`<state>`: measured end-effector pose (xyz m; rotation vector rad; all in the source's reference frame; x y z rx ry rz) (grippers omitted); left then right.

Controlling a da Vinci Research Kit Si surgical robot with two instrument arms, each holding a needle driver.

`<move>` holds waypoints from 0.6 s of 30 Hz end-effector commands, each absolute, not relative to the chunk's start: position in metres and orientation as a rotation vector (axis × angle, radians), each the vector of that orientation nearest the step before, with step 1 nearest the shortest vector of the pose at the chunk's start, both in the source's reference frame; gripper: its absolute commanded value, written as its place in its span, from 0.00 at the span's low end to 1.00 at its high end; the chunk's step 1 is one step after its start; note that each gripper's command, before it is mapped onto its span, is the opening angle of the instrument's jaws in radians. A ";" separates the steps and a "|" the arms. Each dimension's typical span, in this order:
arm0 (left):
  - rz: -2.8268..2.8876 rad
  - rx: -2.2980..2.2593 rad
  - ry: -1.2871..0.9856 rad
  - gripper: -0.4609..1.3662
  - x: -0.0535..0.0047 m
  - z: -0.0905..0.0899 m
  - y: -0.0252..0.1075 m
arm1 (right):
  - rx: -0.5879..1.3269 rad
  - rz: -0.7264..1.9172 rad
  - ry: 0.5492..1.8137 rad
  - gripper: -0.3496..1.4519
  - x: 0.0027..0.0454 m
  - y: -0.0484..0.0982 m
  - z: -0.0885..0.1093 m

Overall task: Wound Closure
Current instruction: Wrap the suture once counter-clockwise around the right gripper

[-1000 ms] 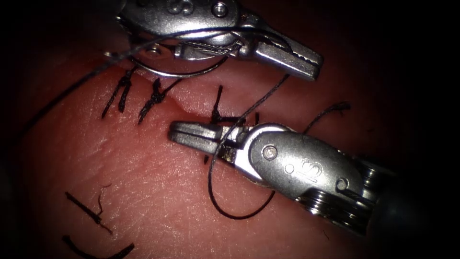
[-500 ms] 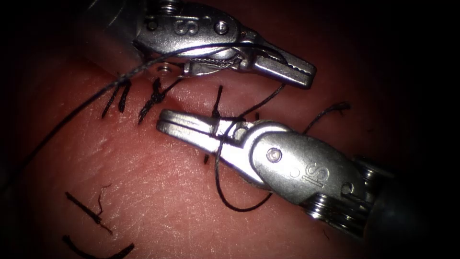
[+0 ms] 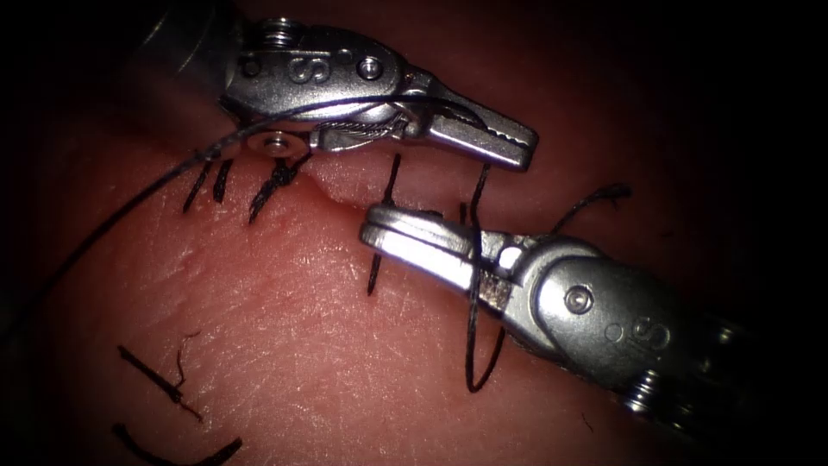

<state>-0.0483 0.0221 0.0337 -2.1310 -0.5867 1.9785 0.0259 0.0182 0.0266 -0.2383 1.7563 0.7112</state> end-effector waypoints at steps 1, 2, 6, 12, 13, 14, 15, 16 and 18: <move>1.983 -2.132 -0.586 0.06 -0.0483 0.034 0.022 | -0.233 0.742 1.770 0.03 0.0260 0.018 0.027; 1.986 -2.134 -0.583 0.06 -0.0483 0.034 0.022 | -0.228 0.774 1.774 0.07 0.0257 0.018 0.027; 1.995 -2.142 -0.568 0.06 -0.0481 0.035 0.021 | -0.227 0.870 1.759 0.20 0.0247 0.018 0.027; 1.998 -2.143 -0.563 0.06 -0.0479 0.034 0.020 | -0.244 0.973 1.739 0.39 0.0236 0.018 0.027; 1.998 -2.143 -0.563 0.06 -0.0479 0.034 0.020 | -0.245 0.988 1.736 0.42 0.0235 0.018 0.027; 1.998 -2.143 -0.563 0.06 -0.0479 0.034 0.020 | -0.245 1.026 1.733 0.47 0.0233 0.018 0.027; 1.998 -2.143 -0.563 0.06 -0.0479 0.034 0.020 | -0.240 1.043 1.734 0.48 0.0232 0.018 0.027; 1.998 -2.143 -0.563 0.06 -0.0479 0.034 0.020 | -0.225 1.076 1.737 0.49 0.0231 0.018 0.027; 1.994 -2.139 -0.569 0.06 -0.0479 0.034 0.020 | -0.186 1.166 1.742 0.44 0.0230 0.018 0.027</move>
